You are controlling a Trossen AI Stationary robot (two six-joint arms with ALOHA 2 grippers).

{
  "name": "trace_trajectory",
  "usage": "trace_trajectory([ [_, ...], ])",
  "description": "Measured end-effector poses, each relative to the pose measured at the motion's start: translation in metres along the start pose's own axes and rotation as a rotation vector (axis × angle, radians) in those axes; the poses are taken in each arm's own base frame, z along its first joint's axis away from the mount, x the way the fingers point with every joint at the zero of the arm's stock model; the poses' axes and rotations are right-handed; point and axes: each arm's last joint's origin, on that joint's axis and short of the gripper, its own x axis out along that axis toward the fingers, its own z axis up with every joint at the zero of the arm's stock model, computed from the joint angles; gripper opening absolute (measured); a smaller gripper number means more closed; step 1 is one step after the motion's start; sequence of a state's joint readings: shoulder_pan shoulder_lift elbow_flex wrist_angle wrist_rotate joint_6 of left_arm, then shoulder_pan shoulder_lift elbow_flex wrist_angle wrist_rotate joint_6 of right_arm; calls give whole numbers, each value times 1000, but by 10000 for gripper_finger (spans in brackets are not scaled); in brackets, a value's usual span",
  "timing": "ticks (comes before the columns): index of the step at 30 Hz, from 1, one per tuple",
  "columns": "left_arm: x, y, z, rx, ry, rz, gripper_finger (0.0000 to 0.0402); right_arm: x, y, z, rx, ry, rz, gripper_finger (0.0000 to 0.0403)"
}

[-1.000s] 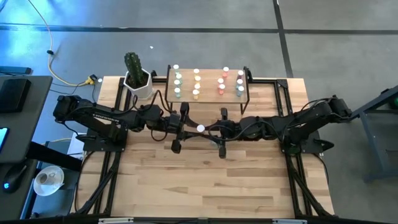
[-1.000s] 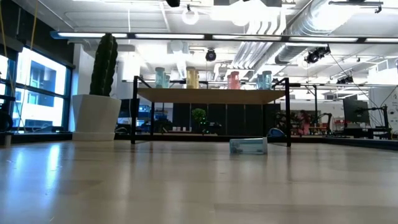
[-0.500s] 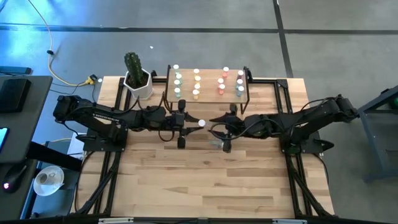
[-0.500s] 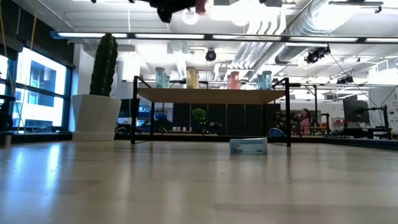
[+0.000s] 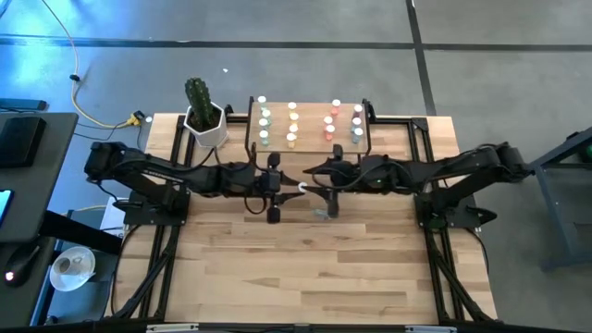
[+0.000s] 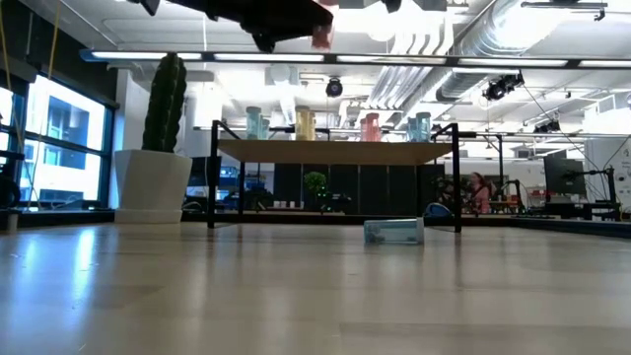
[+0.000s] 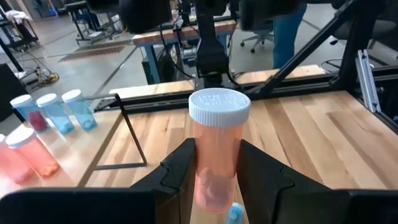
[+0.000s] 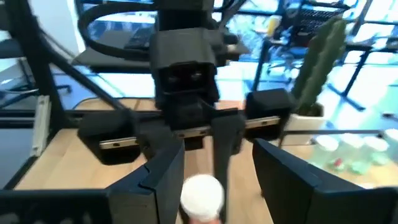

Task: Pick and place medicine bottles onto shelf by color
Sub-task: Put the orange pill bottle on the shelf

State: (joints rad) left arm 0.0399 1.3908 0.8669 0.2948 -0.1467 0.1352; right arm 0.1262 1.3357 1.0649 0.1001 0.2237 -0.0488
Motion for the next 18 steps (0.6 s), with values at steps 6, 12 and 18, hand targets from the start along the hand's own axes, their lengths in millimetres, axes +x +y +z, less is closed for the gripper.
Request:
trace_trajectory([
  [6, 5, -1, -4, 2, 12, -2, 93, 13, 1, -14, -5, 71, 38, 181],
  [12, 5, 2, -4, -2, 4, 3, 93, 14, 1, -20, 8, 126, 14, 181],
  [18, 5, 2, -1, 1, -22, -14, 93, 14, 1, -21, 4, 136, 6, 181],
])
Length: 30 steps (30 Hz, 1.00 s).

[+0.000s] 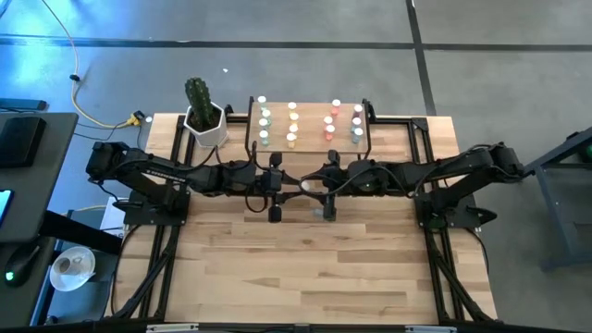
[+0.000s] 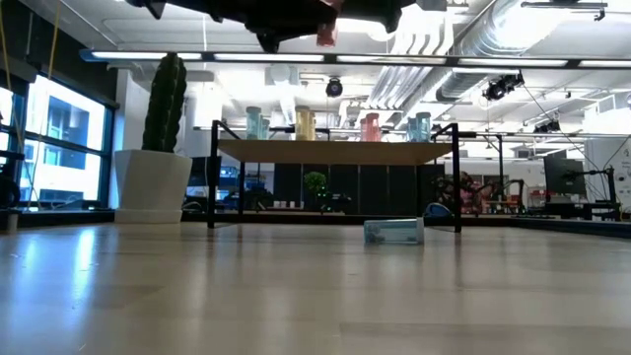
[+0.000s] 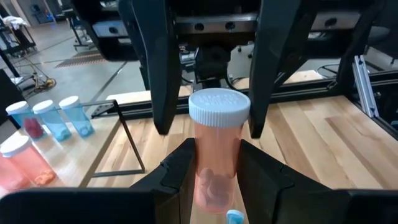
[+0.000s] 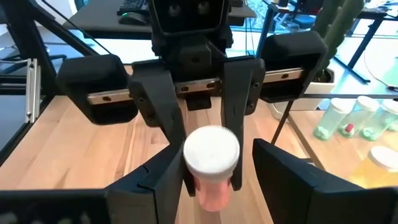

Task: Pick and place medicine bottles onto shelf by color
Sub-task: Put the orange pill bottle on the shelf

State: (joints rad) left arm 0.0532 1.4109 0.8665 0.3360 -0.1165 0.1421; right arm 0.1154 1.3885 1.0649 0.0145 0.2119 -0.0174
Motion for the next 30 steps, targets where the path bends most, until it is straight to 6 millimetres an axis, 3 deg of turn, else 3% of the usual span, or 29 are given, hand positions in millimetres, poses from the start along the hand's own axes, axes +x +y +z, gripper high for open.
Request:
trace_trajectory([
  [5, 0, 1, 1, -1, -6, 1, 93, 0, 0, 0, -4, 3, 0, 171],
  [14, 0, 2, 0, -1, -1, 3, 93, 0, 0, 1, -7, -9, 14, 107],
  [22, 0, 2, 0, -1, 0, 6, 93, 0, 0, 0, -8, -5, 15, 98],
  [30, 0, 2, 0, 49, 4, 12, 142, 0, 0, 0, -8, -3, 19, 96],
])
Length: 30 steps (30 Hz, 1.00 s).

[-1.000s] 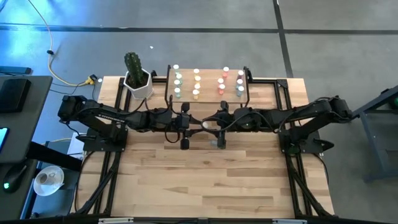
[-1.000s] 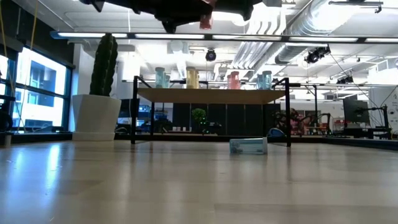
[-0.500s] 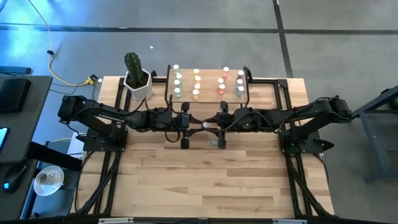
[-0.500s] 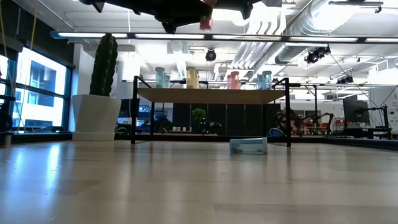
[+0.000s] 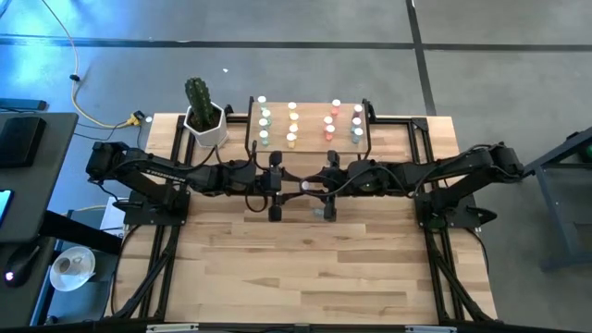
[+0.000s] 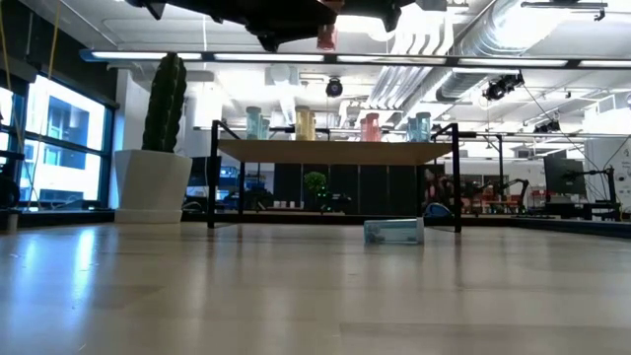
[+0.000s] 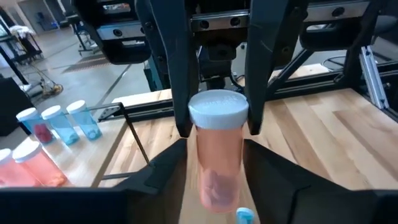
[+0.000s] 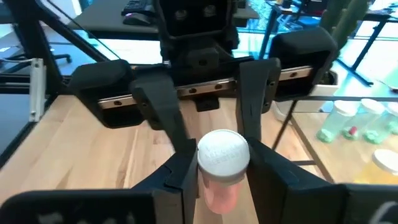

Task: Pick and place medicine bottles onto shelf by color
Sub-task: Put the orange pill bottle on the shelf

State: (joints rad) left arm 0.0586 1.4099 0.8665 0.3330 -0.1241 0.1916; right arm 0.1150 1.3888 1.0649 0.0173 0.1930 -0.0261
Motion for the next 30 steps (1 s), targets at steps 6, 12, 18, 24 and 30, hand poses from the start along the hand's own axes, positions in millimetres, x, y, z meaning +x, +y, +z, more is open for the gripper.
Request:
trace_trajectory([
  [6, -2, 3, 0, 4, 24, 101, 195, -7, -10, 5, 10, -20, -85, 95],
  [12, -17, 11, 9, 29, 43, 232, 217, -31, -29, 18, 35, -67, -137, 95],
  [18, -40, 18, 22, 102, 53, 302, 214, -60, -55, 32, 57, -138, -223, 95],
  [24, -69, 28, 35, 115, 38, 344, 214, -85, -86, 38, 49, -181, -348, 95],
  [30, -94, 43, 36, 40, 35, 331, 214, -87, -118, 25, 132, -100, -441, 95],
])
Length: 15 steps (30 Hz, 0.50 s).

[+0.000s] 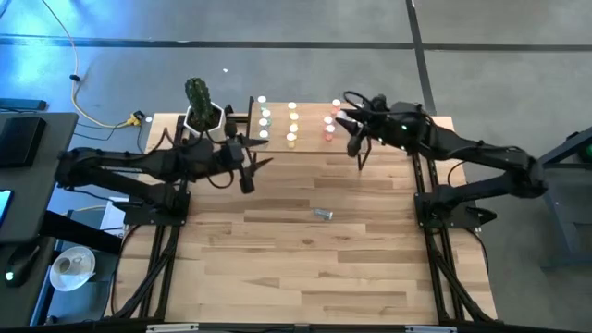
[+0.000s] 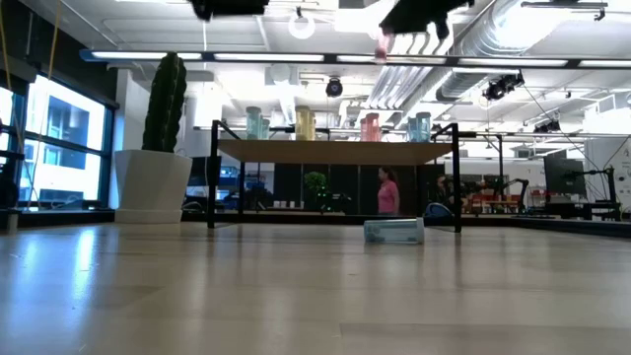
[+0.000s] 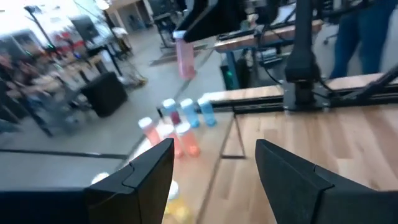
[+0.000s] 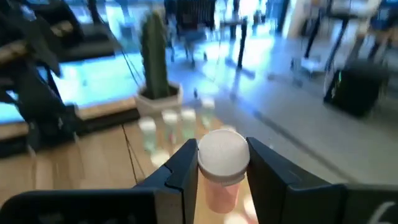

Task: Pick and place medicine bottles onto shelf by color
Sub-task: Put the orange pill bottle on the shelf

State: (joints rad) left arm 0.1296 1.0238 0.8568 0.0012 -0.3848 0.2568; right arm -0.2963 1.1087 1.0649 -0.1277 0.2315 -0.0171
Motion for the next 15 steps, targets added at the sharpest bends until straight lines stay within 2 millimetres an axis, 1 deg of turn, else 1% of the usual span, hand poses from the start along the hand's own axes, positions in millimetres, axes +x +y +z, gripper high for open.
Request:
trace_trajectory([
  [4, 3, 7, -25, -77, 18, -67, 214, 16, -8, -18, 40, 138, -4, 95],
  [8, 9, 15, -50, -141, 46, -33, 214, 33, -3, -35, 56, 244, -1, 95],
  [12, 12, 21, -62, -165, 53, -24, 213, 49, 4, -49, 53, 312, 7, 95],
  [15, 13, 23, -66, -169, 49, -56, 213, 59, 10, -59, 73, 352, 13, 95],
])
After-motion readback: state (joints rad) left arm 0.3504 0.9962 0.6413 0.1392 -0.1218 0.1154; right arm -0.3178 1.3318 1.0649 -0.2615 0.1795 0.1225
